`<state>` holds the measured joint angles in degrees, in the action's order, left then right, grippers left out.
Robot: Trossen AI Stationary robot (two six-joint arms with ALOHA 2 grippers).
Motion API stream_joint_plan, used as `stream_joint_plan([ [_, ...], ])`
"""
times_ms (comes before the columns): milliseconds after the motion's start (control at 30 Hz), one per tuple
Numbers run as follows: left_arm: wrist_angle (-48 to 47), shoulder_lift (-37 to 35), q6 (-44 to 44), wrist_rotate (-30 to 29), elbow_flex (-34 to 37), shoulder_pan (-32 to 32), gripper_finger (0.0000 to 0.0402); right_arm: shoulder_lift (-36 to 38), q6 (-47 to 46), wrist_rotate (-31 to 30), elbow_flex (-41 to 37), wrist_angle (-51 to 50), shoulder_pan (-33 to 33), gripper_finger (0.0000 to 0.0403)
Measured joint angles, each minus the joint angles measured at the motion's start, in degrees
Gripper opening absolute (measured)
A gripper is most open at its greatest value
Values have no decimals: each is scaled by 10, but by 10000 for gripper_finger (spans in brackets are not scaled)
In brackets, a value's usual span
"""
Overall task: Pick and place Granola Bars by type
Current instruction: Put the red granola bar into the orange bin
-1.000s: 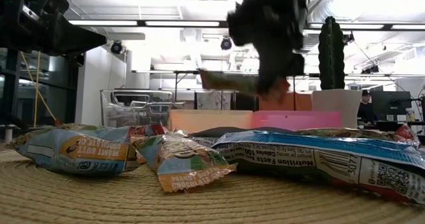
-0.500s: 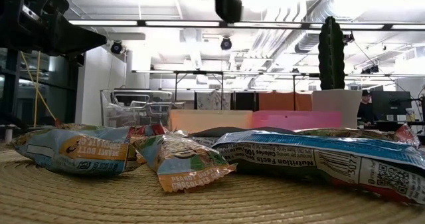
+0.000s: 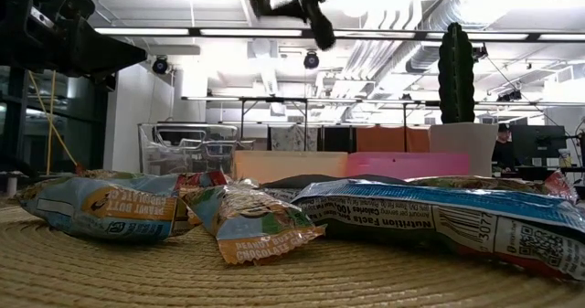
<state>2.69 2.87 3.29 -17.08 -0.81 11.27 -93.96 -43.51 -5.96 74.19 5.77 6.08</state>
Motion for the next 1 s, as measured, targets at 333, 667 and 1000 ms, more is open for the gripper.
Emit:
stream_joint_plan([
  [333, 0, 0, 0, 0, 0, 0, 1, 0, -179, -148, 0, -233, 80, 74],
  [667, 0, 0, 0, 0, 0, 0, 1, -47, -191, -69, 0, -248, 122, 74],
  [1000, 0, 0, 0, 0, 0, 0, 1, -151, -210, 12, 0, -128, 122, 74],
])
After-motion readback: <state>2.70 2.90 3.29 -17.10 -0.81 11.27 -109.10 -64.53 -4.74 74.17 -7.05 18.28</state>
